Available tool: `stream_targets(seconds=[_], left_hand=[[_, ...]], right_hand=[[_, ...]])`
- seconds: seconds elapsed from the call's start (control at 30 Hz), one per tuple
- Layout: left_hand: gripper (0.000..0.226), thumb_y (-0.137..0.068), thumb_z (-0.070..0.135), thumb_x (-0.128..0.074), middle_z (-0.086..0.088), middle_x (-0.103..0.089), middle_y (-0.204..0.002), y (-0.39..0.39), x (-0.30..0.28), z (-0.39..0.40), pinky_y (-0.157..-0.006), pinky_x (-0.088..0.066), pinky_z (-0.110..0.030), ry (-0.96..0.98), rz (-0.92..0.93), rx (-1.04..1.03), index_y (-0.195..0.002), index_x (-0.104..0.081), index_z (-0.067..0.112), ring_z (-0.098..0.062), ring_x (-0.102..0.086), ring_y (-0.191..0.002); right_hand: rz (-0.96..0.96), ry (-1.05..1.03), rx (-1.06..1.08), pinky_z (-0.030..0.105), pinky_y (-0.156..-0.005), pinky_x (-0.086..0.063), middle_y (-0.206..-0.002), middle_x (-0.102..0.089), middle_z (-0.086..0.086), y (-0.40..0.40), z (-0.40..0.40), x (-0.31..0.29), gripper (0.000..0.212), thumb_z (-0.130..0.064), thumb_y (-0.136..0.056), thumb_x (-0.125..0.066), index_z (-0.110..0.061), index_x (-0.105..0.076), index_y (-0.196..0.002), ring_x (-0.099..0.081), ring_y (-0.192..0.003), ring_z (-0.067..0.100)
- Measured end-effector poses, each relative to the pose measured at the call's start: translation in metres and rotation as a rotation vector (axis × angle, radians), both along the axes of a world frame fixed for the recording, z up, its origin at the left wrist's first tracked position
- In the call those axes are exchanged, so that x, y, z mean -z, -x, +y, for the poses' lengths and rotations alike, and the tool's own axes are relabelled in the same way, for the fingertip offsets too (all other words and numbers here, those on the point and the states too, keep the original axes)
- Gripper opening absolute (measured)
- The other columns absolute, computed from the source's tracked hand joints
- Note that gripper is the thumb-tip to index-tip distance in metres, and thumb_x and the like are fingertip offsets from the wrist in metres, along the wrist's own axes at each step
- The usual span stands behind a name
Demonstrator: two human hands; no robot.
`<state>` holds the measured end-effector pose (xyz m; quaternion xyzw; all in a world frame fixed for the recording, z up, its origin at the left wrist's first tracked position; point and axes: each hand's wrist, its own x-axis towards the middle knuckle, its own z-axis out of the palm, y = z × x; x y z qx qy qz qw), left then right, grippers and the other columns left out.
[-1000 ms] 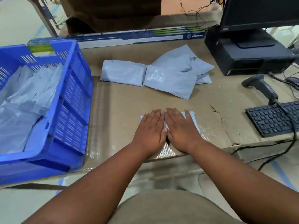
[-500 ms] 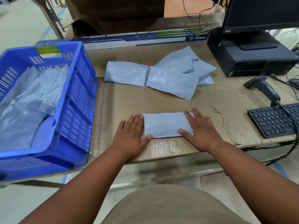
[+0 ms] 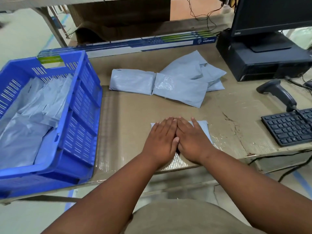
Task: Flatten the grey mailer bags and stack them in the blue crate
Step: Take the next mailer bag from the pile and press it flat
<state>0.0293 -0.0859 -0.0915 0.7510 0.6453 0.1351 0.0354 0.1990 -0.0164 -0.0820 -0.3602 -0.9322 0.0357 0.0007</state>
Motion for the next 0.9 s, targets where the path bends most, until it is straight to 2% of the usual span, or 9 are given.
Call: stream_targets(seconds=[0.1, 0.27, 0.37, 0.53, 0.57, 0.63, 0.7, 0.8, 0.9], left_hand=[[0.07, -0.109, 0.054, -0.031, -0.006, -0.027, -0.172, 0.013, 0.007, -0.003, -0.127, -0.022, -0.051, 0.021, 0.012, -0.029, -0.167, -0.026, 0.014, -0.025, -0.022, -0.158], [0.089, -0.103, 0.075, -0.024, -0.005, -0.013, -0.176, 0.039, 0.013, -0.012, -0.13, -0.015, -0.048, 0.097, 0.062, -0.088, -0.17, -0.01, 0.019, -0.024, -0.011, -0.162], [0.095, -0.099, 0.079, -0.026, -0.002, -0.001, -0.178, 0.051, 0.01, -0.019, -0.131, -0.007, -0.05, 0.163, 0.1, -0.111, -0.17, 0.0, 0.021, -0.019, -0.002, -0.163], [0.1, -0.096, 0.084, -0.019, 0.002, 0.009, -0.178, 0.061, 0.0, -0.022, -0.132, 0.0, -0.047, 0.287, 0.109, -0.12, -0.169, 0.007, 0.02, -0.014, 0.009, -0.163], [0.1, -0.096, 0.084, -0.02, 0.002, 0.006, -0.178, 0.06, -0.009, -0.018, -0.132, -0.002, -0.046, 0.32, 0.074, -0.121, -0.169, 0.005, 0.02, -0.013, 0.007, -0.163], [0.099, -0.097, 0.081, -0.03, -0.002, -0.008, -0.177, 0.054, -0.034, -0.006, -0.131, -0.013, -0.043, 0.365, -0.045, -0.146, -0.17, -0.007, 0.02, -0.018, -0.009, -0.162], [0.096, -0.097, 0.075, -0.047, -0.005, -0.021, -0.174, 0.044, -0.06, 0.013, -0.128, -0.025, -0.042, 0.354, -0.085, -0.123, -0.169, -0.015, 0.02, -0.025, -0.023, -0.158], [0.087, -0.094, 0.053, -0.064, -0.007, -0.044, -0.16, 0.024, -0.078, 0.039, -0.115, -0.041, -0.044, 0.416, 0.102, -0.051, -0.166, -0.025, 0.022, -0.031, -0.046, -0.143], [0.06, -0.086, 0.045, -0.071, -0.005, -0.057, -0.13, 0.011, -0.088, 0.054, -0.096, -0.047, -0.041, 0.437, 0.256, -0.095, -0.138, -0.053, 0.024, -0.031, -0.058, -0.121]], right_hand=[[-0.001, -0.001, 0.026, 0.062, -0.127, -0.011, -0.172, -0.028, 0.002, -0.006, 0.001, -0.002, 0.073, -0.055, -0.102, -0.025, -0.019, -0.03, -0.166, -0.019, -0.161, 0.025], [0.011, -0.001, 0.148, 0.067, -0.123, -0.017, -0.17, -0.029, -0.002, -0.018, 0.003, -0.003, 0.094, -0.087, -0.094, -0.022, -0.023, -0.031, -0.163, -0.023, -0.158, 0.024], [0.031, 0.059, 0.192, 0.062, -0.123, -0.021, -0.172, -0.019, -0.003, -0.032, 0.006, -0.004, 0.101, -0.092, -0.087, -0.03, -0.028, -0.023, -0.165, -0.013, -0.161, 0.026], [0.09, 0.176, 0.22, 0.05, -0.13, -0.015, -0.175, -0.007, -0.004, -0.052, 0.011, -0.004, 0.105, -0.093, -0.086, -0.037, -0.032, -0.011, -0.167, -0.002, -0.162, 0.024], [0.095, 0.194, 0.217, 0.047, -0.131, -0.015, -0.175, -0.007, -0.005, -0.053, 0.014, -0.005, 0.103, -0.092, -0.087, -0.037, -0.033, -0.01, -0.168, -0.002, -0.162, 0.022], [0.105, 0.256, 0.21, 0.041, -0.131, -0.015, -0.175, -0.01, -0.006, -0.054, 0.021, -0.013, 0.1, -0.09, -0.09, -0.038, -0.034, -0.01, -0.168, -0.007, -0.161, 0.02], [0.083, 0.268, 0.18, 0.038, -0.127, -0.024, -0.171, -0.022, -0.005, -0.052, 0.032, -0.025, 0.1, -0.088, -0.088, -0.043, -0.034, -0.015, -0.167, -0.02, -0.155, 0.021], [0.002, 0.217, 0.095, 0.037, -0.109, -0.041, -0.15, -0.041, -0.005, -0.045, 0.046, -0.042, 0.099, -0.085, -0.083, -0.054, -0.034, -0.026, -0.164, -0.04, -0.134, 0.021], [-0.03, 0.201, 0.064, 0.039, -0.101, -0.045, -0.138, -0.044, -0.004, -0.04, 0.053, -0.051, 0.103, -0.086, -0.073, -0.061, -0.034, -0.034, -0.158, -0.042, -0.126, 0.022]])
